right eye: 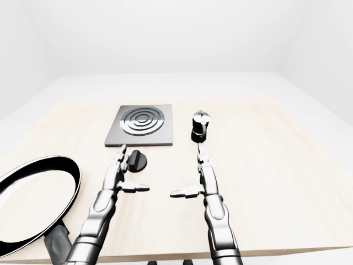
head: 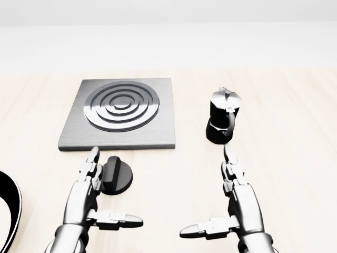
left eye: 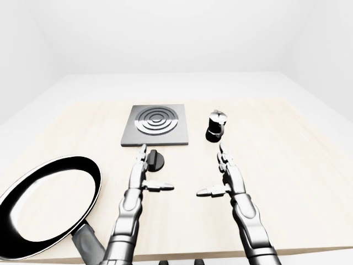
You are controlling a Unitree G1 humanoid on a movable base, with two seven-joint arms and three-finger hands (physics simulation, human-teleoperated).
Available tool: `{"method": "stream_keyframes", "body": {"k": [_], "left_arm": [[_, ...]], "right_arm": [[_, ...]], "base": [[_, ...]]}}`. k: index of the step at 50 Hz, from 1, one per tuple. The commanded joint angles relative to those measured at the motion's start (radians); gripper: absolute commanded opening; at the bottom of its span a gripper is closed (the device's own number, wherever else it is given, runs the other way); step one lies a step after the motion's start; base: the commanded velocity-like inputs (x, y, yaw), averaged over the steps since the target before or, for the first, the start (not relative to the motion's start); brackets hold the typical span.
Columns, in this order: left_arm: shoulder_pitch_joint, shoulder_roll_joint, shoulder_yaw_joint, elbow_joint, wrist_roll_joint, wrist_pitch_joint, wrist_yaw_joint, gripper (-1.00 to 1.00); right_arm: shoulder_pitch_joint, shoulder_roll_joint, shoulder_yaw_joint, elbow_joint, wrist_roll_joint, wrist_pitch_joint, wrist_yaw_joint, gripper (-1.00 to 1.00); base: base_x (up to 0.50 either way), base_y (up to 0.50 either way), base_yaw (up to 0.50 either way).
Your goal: Turn on the stove.
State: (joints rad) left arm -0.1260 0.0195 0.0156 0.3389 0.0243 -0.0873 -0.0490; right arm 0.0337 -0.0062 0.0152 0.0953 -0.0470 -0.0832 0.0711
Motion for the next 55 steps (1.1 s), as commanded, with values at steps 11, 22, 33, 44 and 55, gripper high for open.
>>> {"method": "stream_keyframes", "body": {"k": [11, 22, 33, 44, 55], "left_arm": [[0.046, -0.025, -0.035, -0.023, 0.015, 0.000, -0.011, 1.00], [0.080, -0.035, -0.057, -0.070, 0.020, 0.000, -0.017, 1.00], [0.153, -0.057, -0.130, -0.210, 0.035, 0.058, -0.032, 1.00], [0.220, -0.052, -0.194, -0.481, 0.027, 0.175, -0.035, 1.00], [0.113, -0.025, -0.101, -1.010, 0.004, 0.175, 0.010, 1.00]], "right_arm": [[0.002, 0.000, 0.000, 0.000, 0.000, -0.001, 0.001, 1.00], [0.000, 0.000, -0.001, 0.003, 0.001, -0.001, 0.001, 1.00], [-0.001, -0.001, -0.003, 0.010, 0.003, -0.004, 0.002, 1.00], [-0.001, 0.000, -0.003, 0.014, 0.003, -0.004, 0.002, 1.00], [-0.003, -0.001, -0.001, 0.021, 0.001, -0.004, 0.002, 1.00]], "base": [[0.00, 0.00, 0.00], [0.00, 0.00, 0.00], [0.00, 0.00, 0.00], [0.00, 0.00, 0.00], [0.00, 0.00, 0.00]]}}
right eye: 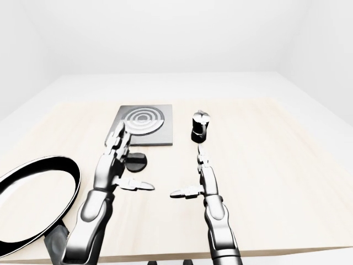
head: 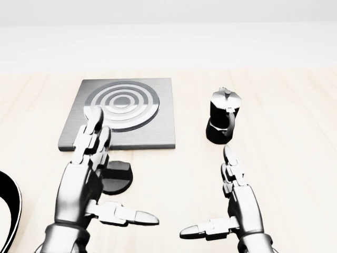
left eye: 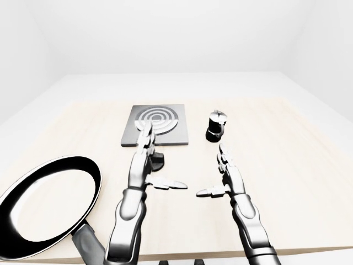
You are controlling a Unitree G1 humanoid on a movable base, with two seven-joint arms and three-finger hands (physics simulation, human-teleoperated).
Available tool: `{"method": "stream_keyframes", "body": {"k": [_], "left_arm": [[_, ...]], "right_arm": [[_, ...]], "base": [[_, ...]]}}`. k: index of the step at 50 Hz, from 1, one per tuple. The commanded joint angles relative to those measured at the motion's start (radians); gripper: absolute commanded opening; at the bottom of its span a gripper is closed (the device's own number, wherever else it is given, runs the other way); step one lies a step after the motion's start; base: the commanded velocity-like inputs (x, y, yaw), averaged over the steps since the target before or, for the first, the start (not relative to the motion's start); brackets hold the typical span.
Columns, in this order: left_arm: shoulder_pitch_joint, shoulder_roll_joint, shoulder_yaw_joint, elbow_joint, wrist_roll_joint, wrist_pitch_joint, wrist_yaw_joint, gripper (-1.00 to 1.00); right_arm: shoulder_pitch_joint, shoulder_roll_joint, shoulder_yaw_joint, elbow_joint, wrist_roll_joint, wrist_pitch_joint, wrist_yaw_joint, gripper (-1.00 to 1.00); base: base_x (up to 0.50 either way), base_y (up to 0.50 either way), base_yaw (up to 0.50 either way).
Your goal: Turn on the stove.
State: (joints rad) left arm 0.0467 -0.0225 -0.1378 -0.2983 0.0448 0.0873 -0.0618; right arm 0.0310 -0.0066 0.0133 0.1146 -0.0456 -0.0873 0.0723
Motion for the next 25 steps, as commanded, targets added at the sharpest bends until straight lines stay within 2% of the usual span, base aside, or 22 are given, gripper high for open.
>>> {"method": "stream_keyframes", "body": {"k": [1, 3, 10, 19, 25], "left_arm": [[-0.071, 0.021, 0.068, -0.375, -0.013, 0.000, 0.025, 1.00], [-0.090, 0.030, 0.097, -0.398, -0.013, 0.000, 0.022, 1.00], [-0.118, 0.043, 0.143, -0.428, -0.005, 0.000, 0.013, 1.00], [-0.186, 0.072, 0.219, -0.532, -0.040, 0.000, 0.020, 1.00], [-0.213, 0.092, 0.249, -0.575, -0.057, 0.000, 0.024, 1.00]], "right_arm": [[-0.002, -0.001, 0.000, 0.008, -0.001, 0.000, 0.001, 1.00], [-0.004, -0.001, -0.001, 0.013, 0.000, 0.000, 0.001, 1.00], [-0.004, 0.000, 0.000, 0.017, -0.002, 0.000, 0.000, 1.00], [-0.002, -0.001, 0.000, 0.021, -0.003, 0.000, 0.002, 1.00], [-0.005, -0.001, -0.002, 0.012, -0.002, 0.000, 0.002, 1.00]], "base": [[0.00, 0.00, 0.00], [0.00, 0.00, 0.00], [0.00, 0.00, 0.00], [0.00, 0.00, 0.00], [0.00, 0.00, 0.00]]}}
